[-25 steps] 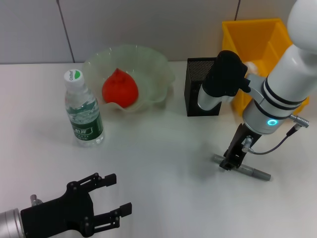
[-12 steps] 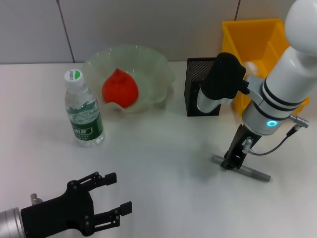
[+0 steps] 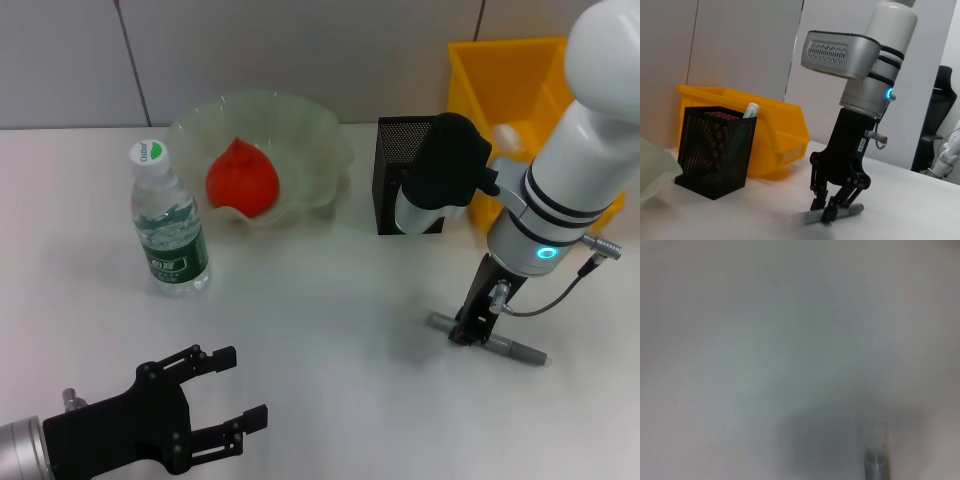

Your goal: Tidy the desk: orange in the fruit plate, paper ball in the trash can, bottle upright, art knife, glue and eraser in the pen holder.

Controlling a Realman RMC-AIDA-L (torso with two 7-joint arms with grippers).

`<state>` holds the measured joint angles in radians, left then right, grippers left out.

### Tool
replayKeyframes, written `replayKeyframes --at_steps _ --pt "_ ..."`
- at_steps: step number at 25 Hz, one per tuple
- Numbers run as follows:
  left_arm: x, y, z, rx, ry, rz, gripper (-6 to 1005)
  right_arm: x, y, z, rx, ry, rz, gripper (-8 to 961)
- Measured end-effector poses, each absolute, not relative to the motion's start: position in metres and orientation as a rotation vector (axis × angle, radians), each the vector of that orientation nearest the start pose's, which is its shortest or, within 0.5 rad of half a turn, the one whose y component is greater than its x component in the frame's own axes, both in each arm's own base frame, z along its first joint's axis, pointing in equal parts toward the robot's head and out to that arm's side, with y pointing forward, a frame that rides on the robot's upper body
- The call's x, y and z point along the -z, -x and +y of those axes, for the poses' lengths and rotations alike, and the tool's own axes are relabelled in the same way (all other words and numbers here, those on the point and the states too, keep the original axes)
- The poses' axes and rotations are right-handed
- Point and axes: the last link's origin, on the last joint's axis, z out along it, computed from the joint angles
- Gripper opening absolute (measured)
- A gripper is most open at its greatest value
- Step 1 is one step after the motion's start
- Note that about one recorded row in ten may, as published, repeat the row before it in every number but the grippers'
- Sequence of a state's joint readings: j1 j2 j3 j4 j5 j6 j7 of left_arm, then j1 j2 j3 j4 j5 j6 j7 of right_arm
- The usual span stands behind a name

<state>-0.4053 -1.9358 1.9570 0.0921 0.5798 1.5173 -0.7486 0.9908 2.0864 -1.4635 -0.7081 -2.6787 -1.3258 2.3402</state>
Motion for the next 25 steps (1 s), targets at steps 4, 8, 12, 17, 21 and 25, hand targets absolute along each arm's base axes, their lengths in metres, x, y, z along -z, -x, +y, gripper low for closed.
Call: replayKeyframes --at_steps 4,8,12,17,21,25 --pt "0.041 0.316 0.245 0.893 2.626 -0.537 814 0.065 -0.174 0.398 0.877 2.718 0.558 180" --pt "0.04 0.316 0.245 0.892 2.623 -0.538 814 0.065 -0.171 0.399 0.859 2.719 0.552 167" --pt "0.04 0.317 0.245 0.89 2.622 -0.541 814 0.061 -0.153 0.397 0.728 2.785 0.561 155" --pt "0.04 0.317 0.244 0.89 2.62 -0.542 814 0.04 -0.129 0.396 0.44 2.864 0.558 150" --pt "0.04 0.317 0.244 0.891 2.62 -0.543 814 0.02 -0.117 0.398 0.208 2.85 0.552 148" --pt "0.04 0.317 0.244 0.891 2.62 -0.544 814 -0.005 -0.107 0.401 -0.089 2.801 0.524 146"
